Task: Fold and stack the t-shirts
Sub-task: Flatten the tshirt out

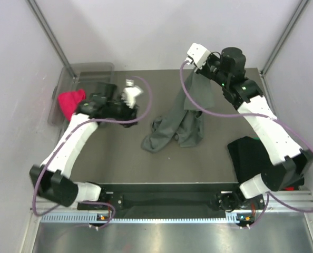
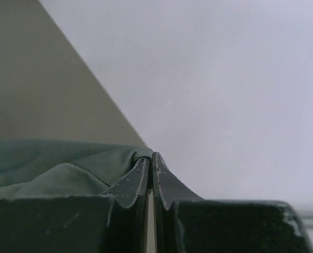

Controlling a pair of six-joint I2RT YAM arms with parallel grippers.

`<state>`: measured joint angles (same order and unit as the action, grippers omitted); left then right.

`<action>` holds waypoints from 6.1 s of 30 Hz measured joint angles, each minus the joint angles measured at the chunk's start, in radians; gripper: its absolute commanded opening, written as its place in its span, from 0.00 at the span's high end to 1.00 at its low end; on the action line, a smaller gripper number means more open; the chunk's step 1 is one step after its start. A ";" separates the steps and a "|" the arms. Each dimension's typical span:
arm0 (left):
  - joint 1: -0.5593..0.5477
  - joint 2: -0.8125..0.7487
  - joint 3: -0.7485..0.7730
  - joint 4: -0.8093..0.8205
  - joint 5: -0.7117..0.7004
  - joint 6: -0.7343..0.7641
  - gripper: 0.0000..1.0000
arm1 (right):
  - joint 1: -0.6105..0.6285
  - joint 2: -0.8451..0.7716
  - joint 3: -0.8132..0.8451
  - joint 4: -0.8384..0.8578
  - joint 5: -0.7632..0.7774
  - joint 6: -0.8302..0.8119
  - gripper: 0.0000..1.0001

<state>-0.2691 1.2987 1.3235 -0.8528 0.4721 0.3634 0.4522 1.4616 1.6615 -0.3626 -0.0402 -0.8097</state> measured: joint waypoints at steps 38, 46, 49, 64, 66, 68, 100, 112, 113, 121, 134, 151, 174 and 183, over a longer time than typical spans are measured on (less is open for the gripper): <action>-0.419 0.424 -0.243 0.254 -0.286 0.101 1.00 | -0.140 0.003 -0.357 0.011 -0.009 0.238 1.00; -0.419 0.121 -0.225 0.063 -0.181 0.148 1.00 | -0.140 -0.267 -0.428 -0.055 -0.086 0.255 1.00; -0.404 0.008 -0.191 -0.024 -0.121 0.179 1.00 | -0.140 -0.388 -0.445 -0.091 -0.140 0.257 1.00; -0.299 -0.099 0.219 -0.089 -0.440 0.383 1.00 | -0.256 -0.407 -0.117 -0.237 -0.104 0.224 1.00; -0.276 -0.126 0.231 -0.051 -0.504 0.371 1.00 | -0.274 -0.415 -0.093 -0.236 -0.082 0.246 1.00; -0.250 -0.152 0.237 -0.013 -0.554 0.350 1.00 | -0.280 -0.435 -0.083 -0.239 -0.065 0.271 1.00; -0.132 0.044 -0.224 0.426 -0.588 0.232 1.00 | -0.319 -0.356 -0.647 -0.137 -0.213 0.321 0.97; -0.088 0.495 -0.090 0.645 -0.578 0.093 1.00 | -0.483 0.002 -0.611 0.073 -0.288 0.188 0.46; -0.088 0.495 -0.087 0.645 -0.574 0.077 1.00 | -0.500 -0.006 -0.605 0.020 -0.334 0.122 0.47; -0.098 0.489 -0.080 0.674 -0.557 0.017 1.00 | -0.478 -0.026 -0.627 -0.383 -0.565 -0.241 0.56; -0.099 0.431 -0.159 0.706 -0.581 0.008 1.00 | -0.310 -0.151 -0.874 -0.314 -0.496 -0.517 0.52; -0.085 0.431 -0.181 0.730 -0.589 0.007 1.00 | -0.298 -0.071 -0.897 -0.123 -0.378 -0.587 0.57; -0.070 0.431 -0.192 0.741 -0.581 0.001 1.00 | -0.298 0.024 -0.897 -0.052 -0.355 -0.573 0.71; -0.065 0.431 -0.197 0.742 -0.577 0.001 1.00 | -0.298 0.041 -0.902 -0.005 -0.341 -0.554 0.85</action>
<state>-0.3344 1.7298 1.1267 -0.1112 -0.1051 0.3645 0.1543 1.5024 0.7593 -0.3676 -0.3809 -1.3640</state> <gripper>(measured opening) 0.011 0.219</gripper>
